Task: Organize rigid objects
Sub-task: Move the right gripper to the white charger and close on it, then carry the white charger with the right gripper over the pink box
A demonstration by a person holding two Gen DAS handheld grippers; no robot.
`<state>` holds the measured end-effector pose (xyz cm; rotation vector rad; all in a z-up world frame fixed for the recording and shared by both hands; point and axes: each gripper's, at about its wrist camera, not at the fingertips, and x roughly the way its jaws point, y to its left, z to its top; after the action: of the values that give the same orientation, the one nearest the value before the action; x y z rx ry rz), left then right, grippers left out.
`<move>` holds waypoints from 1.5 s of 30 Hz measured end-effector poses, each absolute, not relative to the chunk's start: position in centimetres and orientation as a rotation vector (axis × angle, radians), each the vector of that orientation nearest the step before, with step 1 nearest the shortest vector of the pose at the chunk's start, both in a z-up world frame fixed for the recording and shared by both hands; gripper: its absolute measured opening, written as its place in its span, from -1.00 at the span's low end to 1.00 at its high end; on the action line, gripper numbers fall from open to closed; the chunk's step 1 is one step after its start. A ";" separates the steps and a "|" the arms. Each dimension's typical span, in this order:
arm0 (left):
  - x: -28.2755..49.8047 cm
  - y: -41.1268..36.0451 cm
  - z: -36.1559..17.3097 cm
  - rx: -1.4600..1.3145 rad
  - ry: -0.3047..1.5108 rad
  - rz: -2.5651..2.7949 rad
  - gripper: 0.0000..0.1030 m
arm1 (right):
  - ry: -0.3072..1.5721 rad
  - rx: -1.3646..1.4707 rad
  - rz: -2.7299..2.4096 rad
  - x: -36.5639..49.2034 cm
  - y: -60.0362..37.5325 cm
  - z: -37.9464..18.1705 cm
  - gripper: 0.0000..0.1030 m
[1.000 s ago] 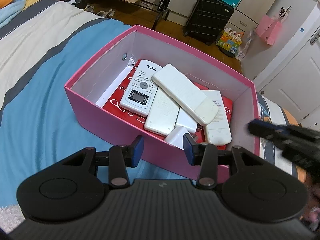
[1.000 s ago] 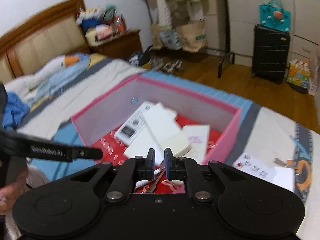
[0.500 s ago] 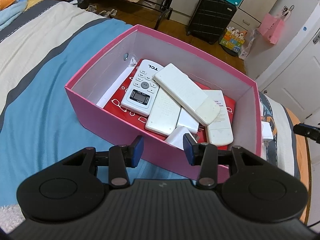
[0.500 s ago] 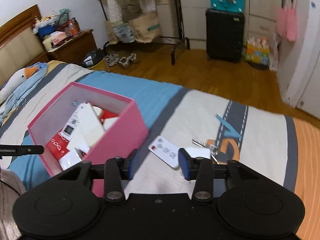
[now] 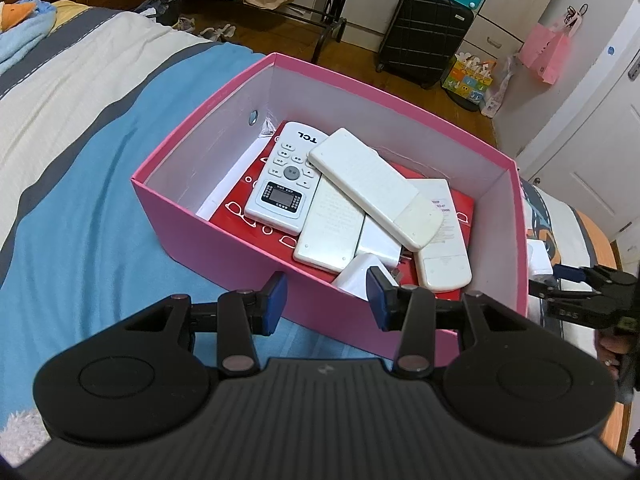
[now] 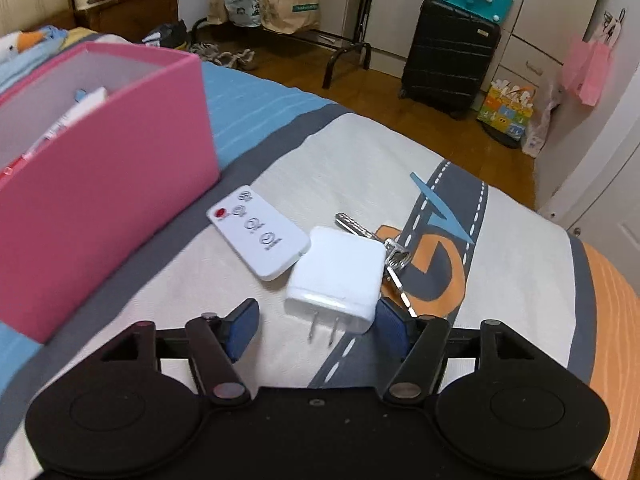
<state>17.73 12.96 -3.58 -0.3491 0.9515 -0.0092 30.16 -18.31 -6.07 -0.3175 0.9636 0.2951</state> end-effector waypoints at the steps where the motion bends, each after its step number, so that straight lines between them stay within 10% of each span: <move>1: 17.7 12.9 -3.6 -0.348 0.950 -0.010 -0.19 | 0.972 -0.318 0.286 30.5 -18.2 -6.4 0.36; 28: 17.6 13.2 -3.6 -0.371 0.951 -0.013 -0.18 | 1.121 -0.131 0.158 30.6 -18.5 -6.5 0.18; 45: 17.5 13.2 -3.7 -0.375 0.958 -0.016 -0.17 | 0.897 0.096 0.706 29.5 -6.9 8.5 0.19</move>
<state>17.53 13.17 -3.65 -0.3749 0.9580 -0.0159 29.53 -6.93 8.48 0.0956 0.8974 0.7057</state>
